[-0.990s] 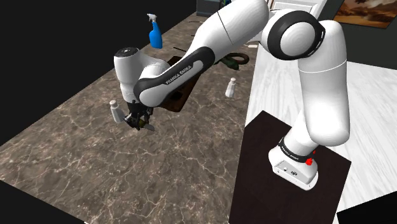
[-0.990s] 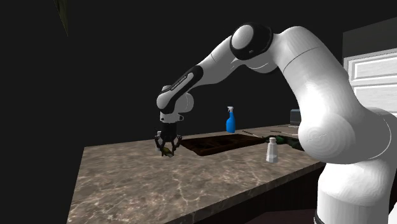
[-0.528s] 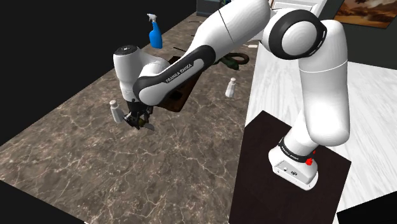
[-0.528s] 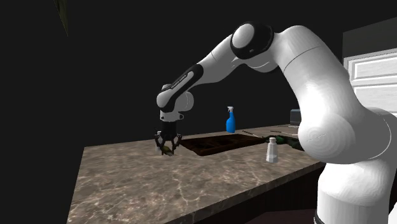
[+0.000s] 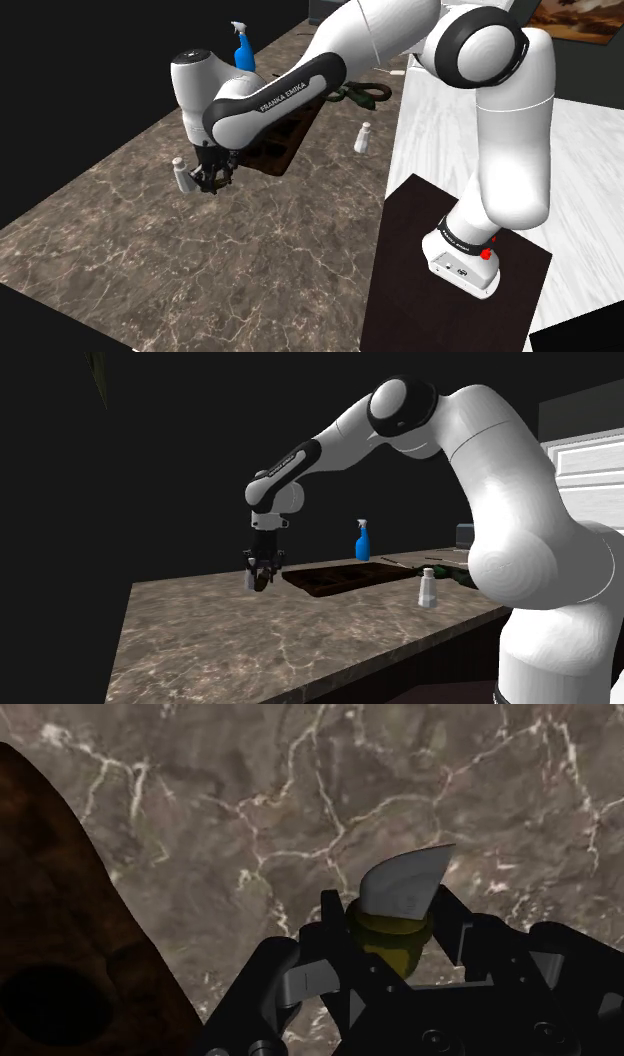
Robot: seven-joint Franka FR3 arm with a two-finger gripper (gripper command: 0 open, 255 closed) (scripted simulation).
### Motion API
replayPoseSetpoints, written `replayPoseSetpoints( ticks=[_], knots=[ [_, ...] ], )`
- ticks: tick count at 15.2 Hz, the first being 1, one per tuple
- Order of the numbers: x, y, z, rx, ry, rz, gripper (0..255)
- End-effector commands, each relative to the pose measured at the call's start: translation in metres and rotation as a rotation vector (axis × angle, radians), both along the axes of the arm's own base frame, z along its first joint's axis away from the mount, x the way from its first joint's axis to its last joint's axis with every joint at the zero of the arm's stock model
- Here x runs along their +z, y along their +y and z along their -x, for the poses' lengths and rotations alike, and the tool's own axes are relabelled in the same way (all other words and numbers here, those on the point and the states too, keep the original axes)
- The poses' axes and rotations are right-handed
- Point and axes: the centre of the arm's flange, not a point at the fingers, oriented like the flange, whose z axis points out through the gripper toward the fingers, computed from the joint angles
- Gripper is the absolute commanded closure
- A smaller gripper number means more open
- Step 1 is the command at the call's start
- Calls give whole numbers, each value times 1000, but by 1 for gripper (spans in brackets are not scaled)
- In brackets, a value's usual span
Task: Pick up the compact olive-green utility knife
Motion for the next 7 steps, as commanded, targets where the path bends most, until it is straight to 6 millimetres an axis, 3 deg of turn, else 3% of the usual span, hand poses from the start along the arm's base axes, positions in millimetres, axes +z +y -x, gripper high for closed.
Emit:
replayPoseSetpoints(
  ticks=[1, 5, 7],
  knots=[
    [11, 0, -1, 0, 0, 0, 255],
    [32, 0, -1, 0, 0, 0, 255],
    [33, 0, -1, 0, 0, 0, 255]
  ],
)
